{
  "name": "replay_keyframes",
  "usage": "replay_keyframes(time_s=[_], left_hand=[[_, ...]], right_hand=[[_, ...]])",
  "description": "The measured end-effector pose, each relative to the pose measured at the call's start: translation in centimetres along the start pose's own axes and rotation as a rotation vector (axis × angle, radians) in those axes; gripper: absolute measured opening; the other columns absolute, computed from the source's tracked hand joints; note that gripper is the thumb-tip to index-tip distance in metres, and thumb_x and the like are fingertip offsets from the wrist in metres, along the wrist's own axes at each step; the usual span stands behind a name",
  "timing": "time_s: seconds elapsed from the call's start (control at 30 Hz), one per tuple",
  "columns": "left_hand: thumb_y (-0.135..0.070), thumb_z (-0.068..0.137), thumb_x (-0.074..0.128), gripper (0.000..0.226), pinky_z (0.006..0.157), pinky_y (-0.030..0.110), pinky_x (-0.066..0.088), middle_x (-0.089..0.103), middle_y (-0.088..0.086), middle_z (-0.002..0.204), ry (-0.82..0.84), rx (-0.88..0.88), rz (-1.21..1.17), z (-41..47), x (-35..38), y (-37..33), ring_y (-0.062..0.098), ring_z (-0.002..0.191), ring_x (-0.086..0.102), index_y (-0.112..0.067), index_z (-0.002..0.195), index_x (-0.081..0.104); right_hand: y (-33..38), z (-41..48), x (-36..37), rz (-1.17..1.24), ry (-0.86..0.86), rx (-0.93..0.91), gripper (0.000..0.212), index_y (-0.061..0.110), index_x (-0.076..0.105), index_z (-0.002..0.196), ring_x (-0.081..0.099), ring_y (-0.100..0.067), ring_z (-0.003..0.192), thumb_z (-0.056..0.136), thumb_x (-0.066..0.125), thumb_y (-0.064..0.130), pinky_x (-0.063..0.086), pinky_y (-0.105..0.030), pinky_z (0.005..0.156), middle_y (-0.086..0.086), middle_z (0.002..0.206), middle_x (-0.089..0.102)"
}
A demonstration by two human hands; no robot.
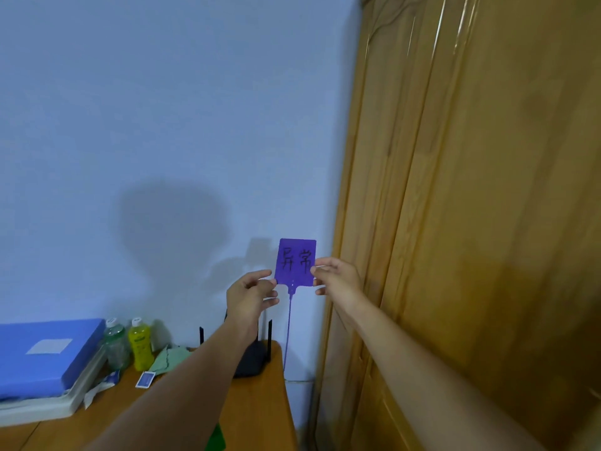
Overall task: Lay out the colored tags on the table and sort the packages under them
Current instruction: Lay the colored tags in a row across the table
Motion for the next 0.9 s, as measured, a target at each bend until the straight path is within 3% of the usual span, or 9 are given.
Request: replay_keyframes(time_s=[0.23,0.4,0.53,0.63,0.8,0.9], left_hand=[[-0.006,0.089,0.071,0.017,0.068,0.037,0.062,0.075,0.014,0.095,-0.010,0.039,0.186,1.4,0.0,0.7,0.026,0.077,0.067,-0.011,0.105,0.073],[-0.003,0.092,0.068,0.015,0.062,0.033,0.059,0.075,0.010,0.092,-0.041,-0.016,0.231,3.0,-1.0,4.5,0.023,0.073,0.064,-0.011,0.104,0.072],[0.000,0.090,0.069,0.014,0.056,0.031,0.055,0.072,0.010,0.081,-0.073,-0.135,0.271,4.4,-3.2,11.5,0.021,0.066,0.061,-0.007,0.103,0.070],[-0.002,0.089,0.071,0.014,0.057,0.029,0.055,0.073,0.012,0.086,-0.087,-0.201,0.344,4.4,-5.2,16.7,0.021,0.070,0.065,-0.006,0.103,0.071],[-0.006,0.096,0.063,0.013,0.050,0.030,0.049,0.071,0.013,0.088,-0.101,-0.357,0.434,3.6,-8.9,27.5,0.018,0.060,0.057,-0.008,0.107,0.070],[-0.006,0.096,0.058,0.020,0.049,0.029,0.048,0.069,0.009,0.084,-0.109,-0.449,0.479,2.7,-11.5,33.2,0.018,0.060,0.056,-0.014,0.109,0.071]], right_hand=[[-1.6,1.4,0.4,-0.078,-0.078,-0.060,0.009,0.019,0.065,0.089,0.063,-0.014,0.061,0.090,0.069,0.011,0.052,-0.028,0.055,-0.005,0.080,0.072],[-5.9,3.0,1.9,-0.137,-0.076,-0.014,0.007,0.019,0.064,0.089,0.068,-0.019,0.074,0.091,0.069,0.014,0.053,-0.027,0.059,-0.007,0.091,0.073],[-13.9,3.5,3.6,-0.195,-0.043,0.089,0.017,0.026,0.062,0.089,0.070,-0.019,0.083,0.089,0.070,0.011,0.055,-0.025,0.060,0.001,0.096,0.070],[-20.1,2.6,4.2,-0.217,-0.034,0.170,0.018,0.025,0.064,0.096,0.068,-0.012,0.082,0.090,0.068,0.009,0.057,-0.026,0.062,0.004,0.100,0.069],[-32.7,0.1,5.5,-0.241,0.002,0.326,0.020,0.026,0.066,0.101,0.068,-0.009,0.089,0.091,0.067,0.009,0.054,-0.023,0.063,0.007,0.103,0.070],[-39.5,-1.9,6.3,-0.244,-0.013,0.410,0.023,0.029,0.066,0.096,0.070,-0.014,0.090,0.090,0.068,0.007,0.059,-0.030,0.067,0.006,0.100,0.070]])
Point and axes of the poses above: each hand's wrist, its own z-axis towards the middle knuckle, its own x-axis out of the palm, y = z × x, the point moved 3 cm from there along z, towards the middle knuckle
